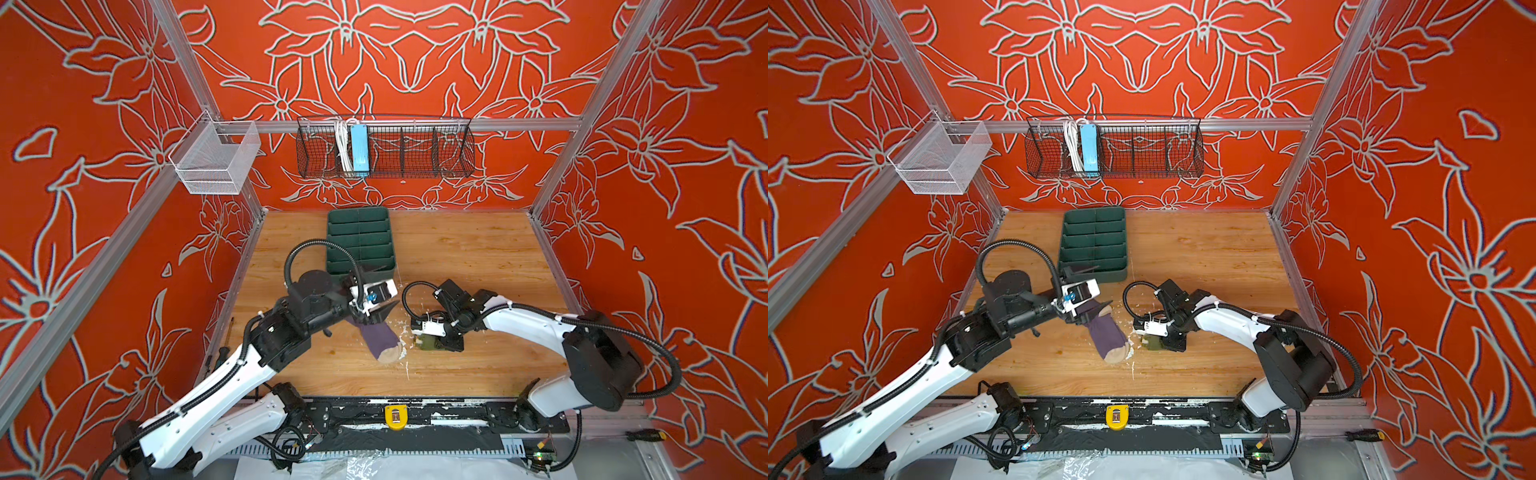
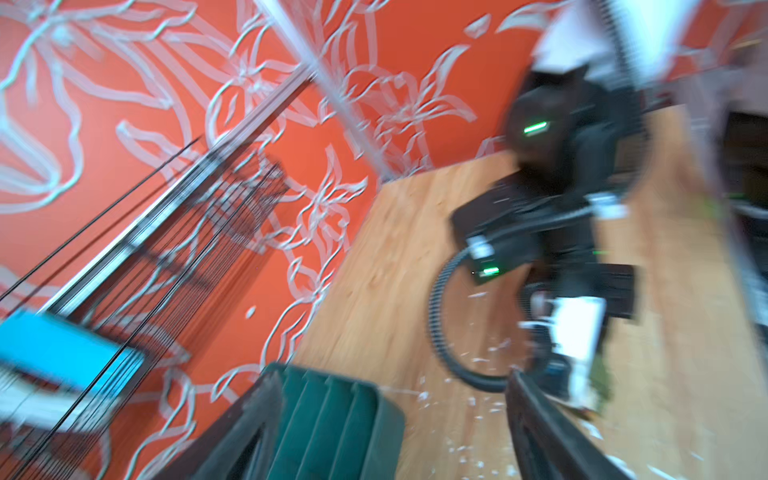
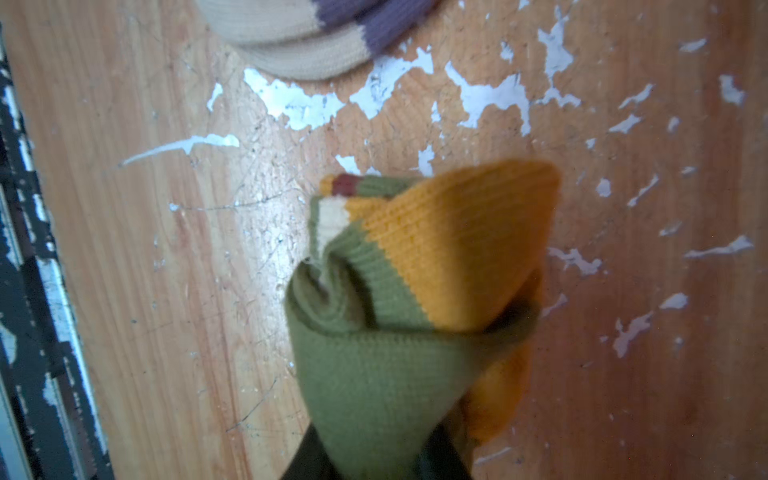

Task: Roll the socks

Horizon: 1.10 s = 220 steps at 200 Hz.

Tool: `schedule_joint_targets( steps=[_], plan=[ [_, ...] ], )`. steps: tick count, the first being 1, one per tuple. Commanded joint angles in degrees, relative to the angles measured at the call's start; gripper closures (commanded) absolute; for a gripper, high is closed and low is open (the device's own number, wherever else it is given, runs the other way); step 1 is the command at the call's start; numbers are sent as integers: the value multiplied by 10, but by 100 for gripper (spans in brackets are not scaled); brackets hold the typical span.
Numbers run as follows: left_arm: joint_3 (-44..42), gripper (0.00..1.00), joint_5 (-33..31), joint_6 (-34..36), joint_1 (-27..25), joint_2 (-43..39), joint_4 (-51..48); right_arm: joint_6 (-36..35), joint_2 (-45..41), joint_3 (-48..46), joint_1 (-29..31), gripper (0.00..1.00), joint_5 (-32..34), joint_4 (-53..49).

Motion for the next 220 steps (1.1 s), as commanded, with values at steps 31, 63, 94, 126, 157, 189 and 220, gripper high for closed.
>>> schedule_joint_targets(
  steps=[31, 63, 94, 126, 157, 189, 220],
  plan=[
    [-52, 16, -88, 113, -180, 80, -112, 48, 56, -29, 4, 100, -22, -5],
    [-88, 16, -186, 133, -254, 182, -13, 47, 91, 3, 3, 100, -45, -43],
    [-119, 18, -261, 130, -269, 282, 138, 53, 113, 19, 3, 100, -58, -58],
    [-134, 19, -329, 141, -268, 366, 270, 51, 110, 17, 3, 100, -60, -57],
    [-117, 21, -425, 151, -269, 457, 336, 46, 104, 11, 3, 100, -64, -54],
    [-91, 23, -472, 142, -269, 532, 355, 39, 106, 14, 3, 100, -75, -60],
    [-78, 36, -508, 145, -263, 579, 388, 30, 106, 15, 2, 100, -85, -69]
  ],
)
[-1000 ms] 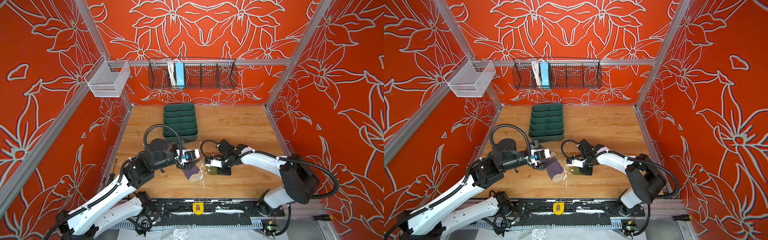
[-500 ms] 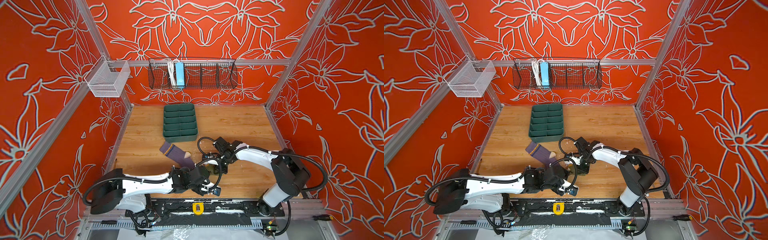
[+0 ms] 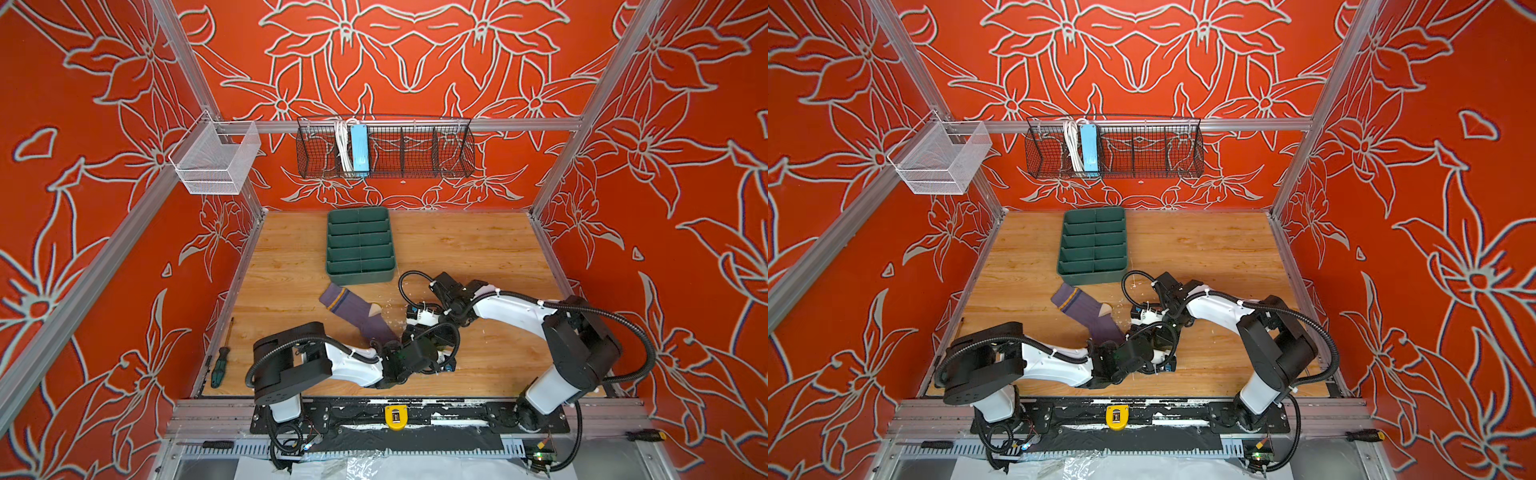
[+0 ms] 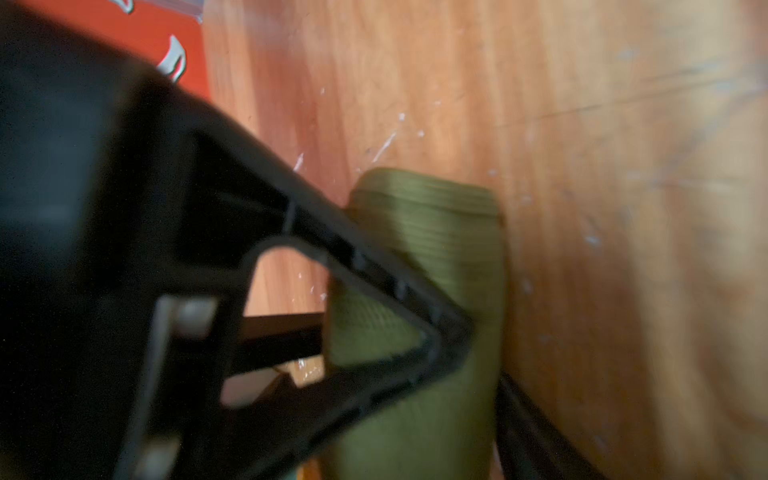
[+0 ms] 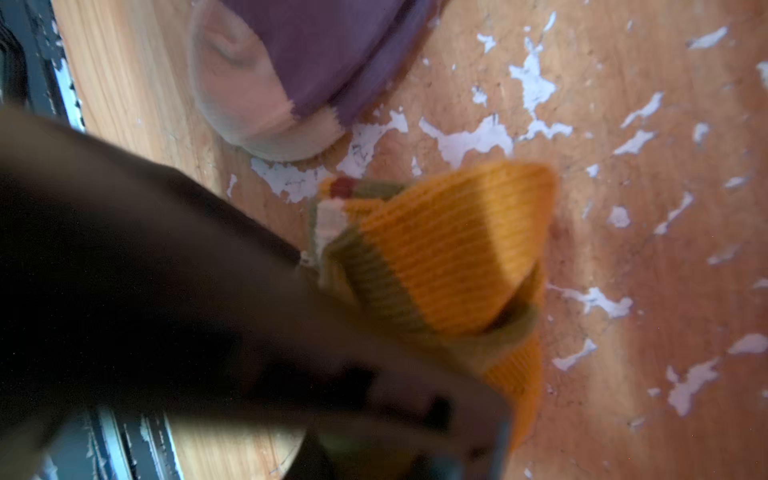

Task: Roll the socks

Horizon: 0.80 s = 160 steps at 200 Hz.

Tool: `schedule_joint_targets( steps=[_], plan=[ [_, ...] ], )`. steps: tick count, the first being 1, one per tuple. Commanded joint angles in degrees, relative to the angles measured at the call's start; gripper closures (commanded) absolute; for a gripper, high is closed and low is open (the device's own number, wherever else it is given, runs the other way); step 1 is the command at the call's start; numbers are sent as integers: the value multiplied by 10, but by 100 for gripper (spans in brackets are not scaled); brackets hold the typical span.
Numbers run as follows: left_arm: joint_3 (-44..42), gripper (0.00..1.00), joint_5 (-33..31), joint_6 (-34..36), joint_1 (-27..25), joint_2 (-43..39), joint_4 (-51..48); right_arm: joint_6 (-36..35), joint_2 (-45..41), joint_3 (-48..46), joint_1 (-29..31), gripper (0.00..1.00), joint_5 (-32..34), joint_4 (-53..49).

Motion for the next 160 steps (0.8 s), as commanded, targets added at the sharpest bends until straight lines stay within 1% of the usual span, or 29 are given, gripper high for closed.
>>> schedule_joint_targets(
  steps=[1, 22, 44, 52, 56, 78, 95, 96, 101, 118, 122, 127, 145, 160],
  plan=[
    [22, 37, -30, 22, 11, 52, 47, -32, 41, -36, 24, 100, -6, -45],
    [23, 50, -32, 23, 12, 55, 54, -32, 40, -36, 25, 100, -10, -48],
    [20, 81, -25, 27, 11, 50, 58, -30, 38, -34, 24, 100, -13, -49],
    [18, 95, -25, 30, 11, 50, 62, -30, 37, -34, 24, 100, -12, -50],
    [17, 100, -26, 31, 11, 50, 63, -30, 36, -33, 24, 100, -11, -50],
    [17, 100, -18, 31, 11, 45, 44, -26, 26, -28, 22, 100, -9, -56],
    [22, 100, -8, 14, 11, 36, 6, -13, 15, -24, 21, 100, 14, -59],
    [22, 100, -8, 13, 11, 35, 4, -13, 14, -24, 21, 99, 16, -60],
    [21, 100, -6, 8, 11, 32, -4, -12, 8, -25, 21, 82, 24, -61],
    [21, 100, -3, -9, 11, 26, -38, -1, -22, -34, 21, 15, 69, -57],
    [20, 100, -4, -14, 11, 25, -42, -1, -32, -37, 21, 4, 77, -57],
    [20, 100, -4, -19, 11, 23, -50, -4, -45, -43, 21, 2, 87, -57],
    [19, 100, -4, -34, 11, 22, -72, -13, -113, -68, 21, 2, 132, -42],
    [24, 100, -4, -48, 12, 26, -89, -26, -177, -94, 20, 2, 191, -18]
  ],
)
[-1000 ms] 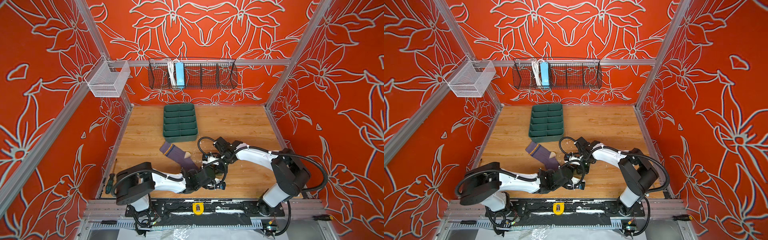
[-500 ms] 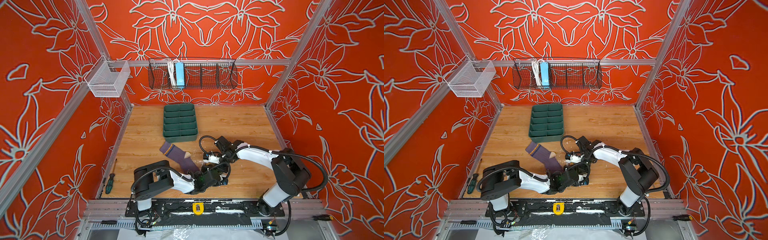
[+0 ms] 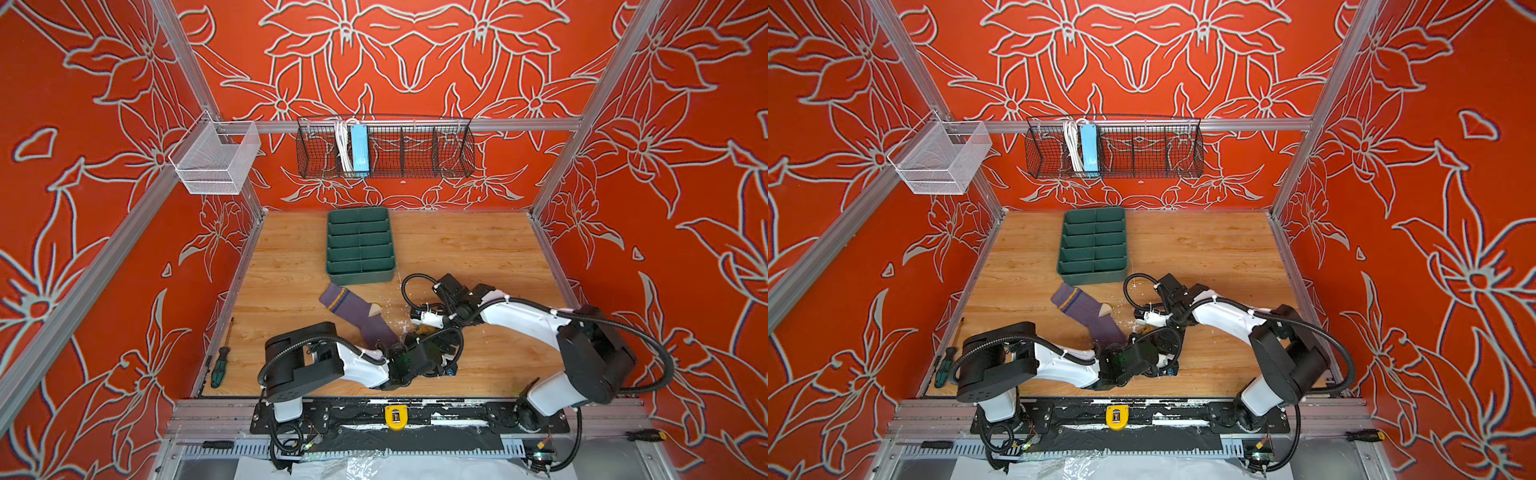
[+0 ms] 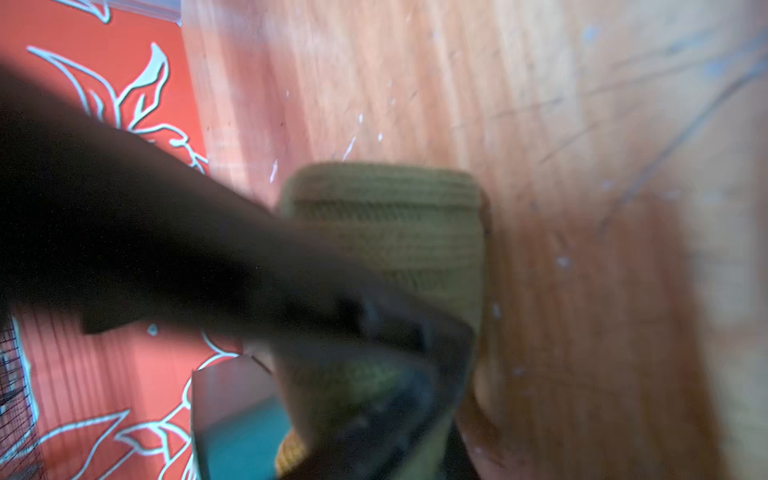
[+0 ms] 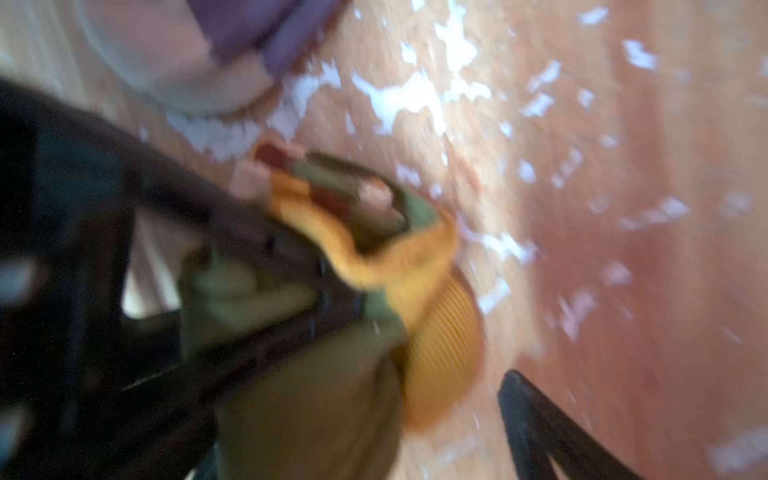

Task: Roll the socks

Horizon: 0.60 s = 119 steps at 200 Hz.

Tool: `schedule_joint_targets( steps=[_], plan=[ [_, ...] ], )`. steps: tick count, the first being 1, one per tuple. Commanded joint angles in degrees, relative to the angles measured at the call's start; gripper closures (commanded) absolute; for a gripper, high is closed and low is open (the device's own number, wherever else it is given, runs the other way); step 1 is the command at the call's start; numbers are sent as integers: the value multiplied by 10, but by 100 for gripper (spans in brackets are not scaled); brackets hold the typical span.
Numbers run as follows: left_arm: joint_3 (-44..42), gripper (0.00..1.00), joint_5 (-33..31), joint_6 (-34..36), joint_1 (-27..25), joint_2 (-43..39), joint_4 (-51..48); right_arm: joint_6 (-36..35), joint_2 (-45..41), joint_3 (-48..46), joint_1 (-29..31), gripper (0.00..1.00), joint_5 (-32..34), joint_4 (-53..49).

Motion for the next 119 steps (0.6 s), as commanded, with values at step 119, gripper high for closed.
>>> schedule_joint_targets(
  steps=[119],
  plan=[
    [264, 100, 228, -215, 77, 72, -484, 227, -475, -102, -156, 2, 456, 339]
  ],
)
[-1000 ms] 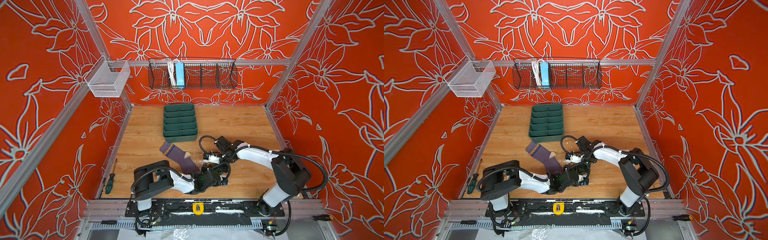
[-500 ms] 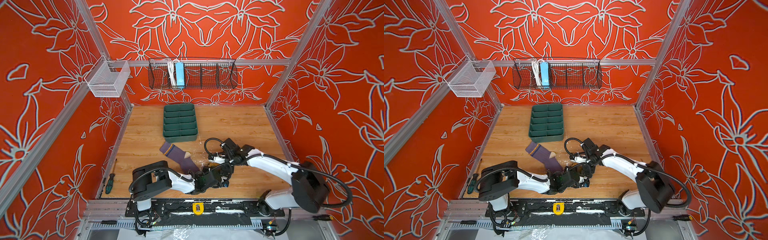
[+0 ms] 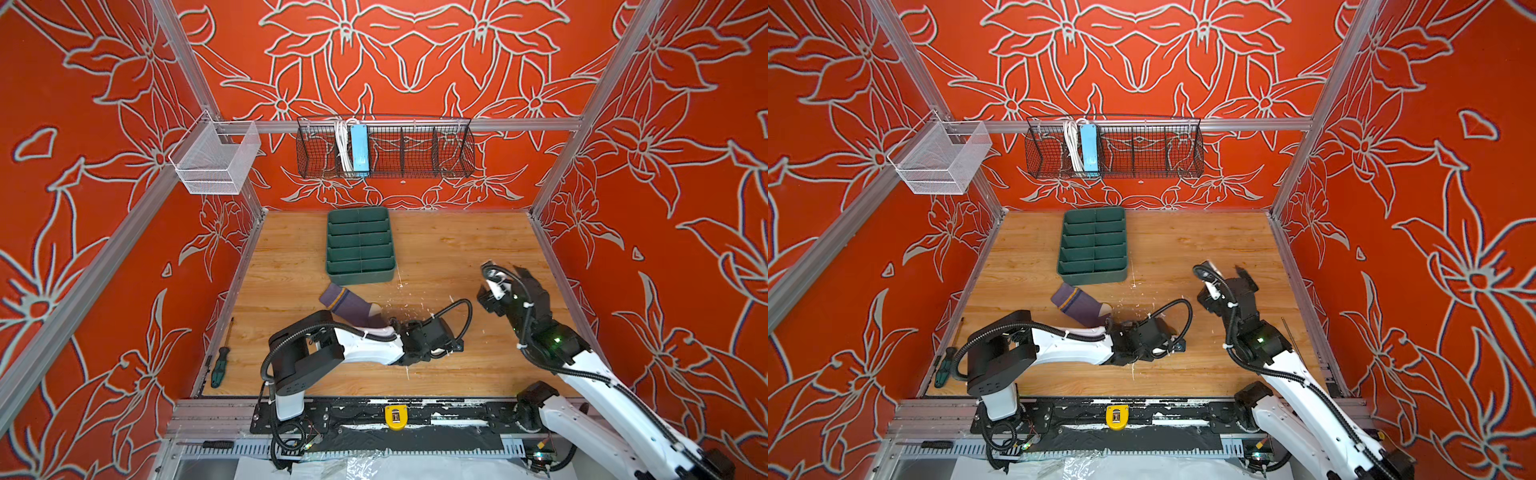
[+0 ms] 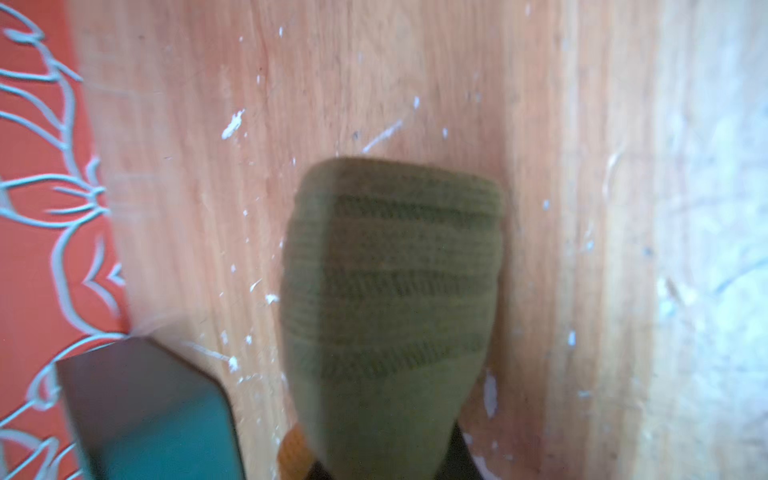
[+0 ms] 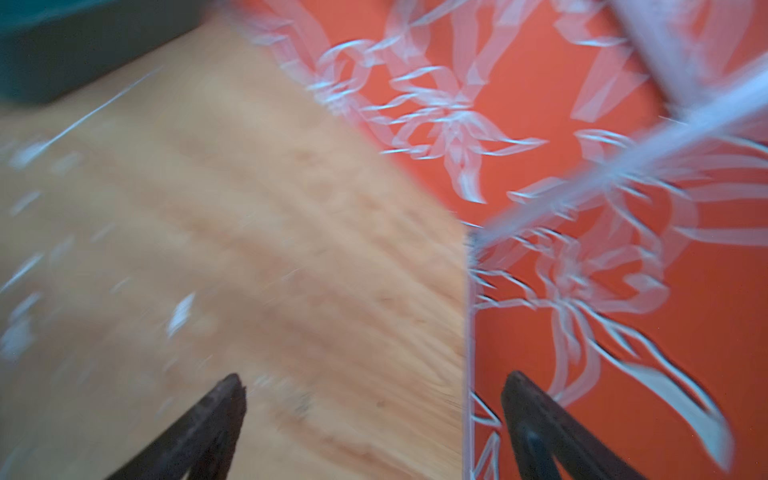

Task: Roll the socks

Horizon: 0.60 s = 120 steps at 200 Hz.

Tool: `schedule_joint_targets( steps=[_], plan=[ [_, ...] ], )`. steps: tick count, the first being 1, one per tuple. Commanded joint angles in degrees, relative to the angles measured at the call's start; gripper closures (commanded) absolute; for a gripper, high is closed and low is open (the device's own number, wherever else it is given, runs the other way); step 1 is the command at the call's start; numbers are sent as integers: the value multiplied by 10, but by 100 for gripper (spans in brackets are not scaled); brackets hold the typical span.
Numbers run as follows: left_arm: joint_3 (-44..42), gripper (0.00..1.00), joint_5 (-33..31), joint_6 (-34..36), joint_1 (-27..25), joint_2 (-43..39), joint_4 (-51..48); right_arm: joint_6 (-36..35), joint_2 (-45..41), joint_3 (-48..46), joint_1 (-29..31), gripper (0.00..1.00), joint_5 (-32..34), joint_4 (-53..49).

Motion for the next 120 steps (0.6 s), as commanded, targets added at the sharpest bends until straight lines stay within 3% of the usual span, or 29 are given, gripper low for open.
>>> schedule_joint_targets(
  steps=[1, 53, 86, 99, 120],
  plan=[
    [70, 100, 104, -59, 16, 40, -179, 114, -47, 25, -11, 2, 56, 73],
    [207, 100, 238, -137, 78, 115, -312, 52, -90, 73, -11, 2, -188, -111],
    [258, 100, 296, -149, 114, 169, -368, -105, -110, 79, -9, 16, -395, -279],
    [278, 100, 309, -146, 119, 189, -389, -160, -114, 82, -4, 22, -422, -332],
    [319, 100, 329, -157, 125, 221, -415, -239, -120, 73, 5, 24, -410, -393]
  ],
)
